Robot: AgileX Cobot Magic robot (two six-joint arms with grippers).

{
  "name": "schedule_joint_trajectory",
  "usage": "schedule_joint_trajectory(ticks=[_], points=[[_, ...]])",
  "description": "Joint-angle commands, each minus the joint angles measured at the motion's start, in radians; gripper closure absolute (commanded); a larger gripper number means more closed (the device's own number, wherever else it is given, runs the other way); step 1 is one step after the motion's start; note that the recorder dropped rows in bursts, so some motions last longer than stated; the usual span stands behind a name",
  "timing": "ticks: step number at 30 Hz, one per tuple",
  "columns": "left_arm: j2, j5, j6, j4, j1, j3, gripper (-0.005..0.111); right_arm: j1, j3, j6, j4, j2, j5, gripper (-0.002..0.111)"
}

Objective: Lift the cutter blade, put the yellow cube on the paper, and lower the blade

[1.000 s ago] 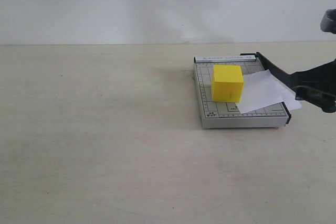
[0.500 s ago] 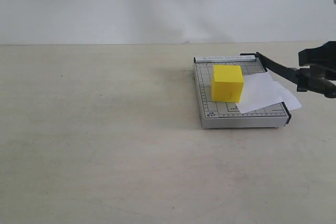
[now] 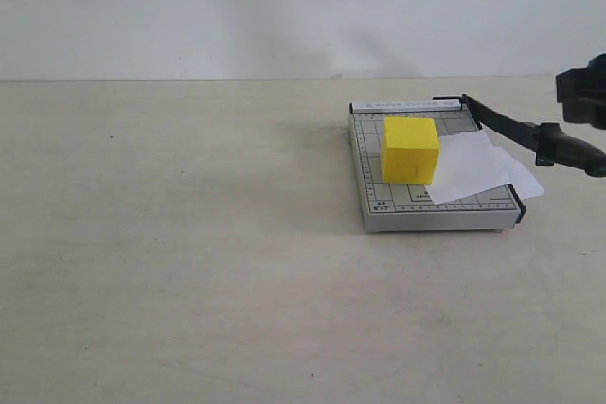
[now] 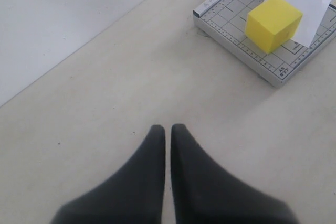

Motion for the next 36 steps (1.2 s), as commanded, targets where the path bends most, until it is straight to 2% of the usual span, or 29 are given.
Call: schedule_joint_trajectory(ticks=[1, 6, 7, 9, 12, 18, 23, 29, 36], points=[[-0.015, 0.007, 0.005, -0.011, 0.002, 0.006, 0.102, 0.0, -0.004, -0.033, -0.004, -0.088, -0.003, 0.048], [-0.066, 0.007, 0.005, -0.011, 0.002, 0.006, 0.102, 0.0, -0.004, -0.037, -0.004, -0.216, -0.003, 0.049], [-0.076, 0.007, 0.005, -0.011, 0.002, 0.006, 0.102, 0.0, -0.004, -0.037, -0.004, -0.235, 0.002, 0.054], [-0.095, 0.01, 0.005, -0.011, 0.002, 0.006, 0.102, 0.0, -0.004, -0.04, -0.004, -0.264, 0.009, 0.071], [-0.138, 0.01, 0.005, -0.011, 0.002, 0.006, 0.102, 0.0, -0.004, -0.04, -0.003, -0.327, 0.012, 0.108], [-0.253, 0.019, 0.005, -0.003, 0.002, 0.056, 0.102, 0.0, 0.03, -0.062, 0.002, -0.433, 0.078, 0.109], [-0.407, -0.012, -0.02, -0.001, 0.002, 0.221, 0.102, 0.0, 0.207, -0.062, 0.033, -0.541, 0.04, 0.109], [-0.587, -0.052, -0.062, 0.04, 0.002, 0.491, 0.102, 0.0, 0.385, -0.062, 0.103, -0.72, -0.063, 0.109], [-0.686, -0.107, -0.102, 0.048, 0.002, 0.633, 0.102, 0.0, 0.453, -0.062, 0.14, -0.752, -0.04, 0.109]])
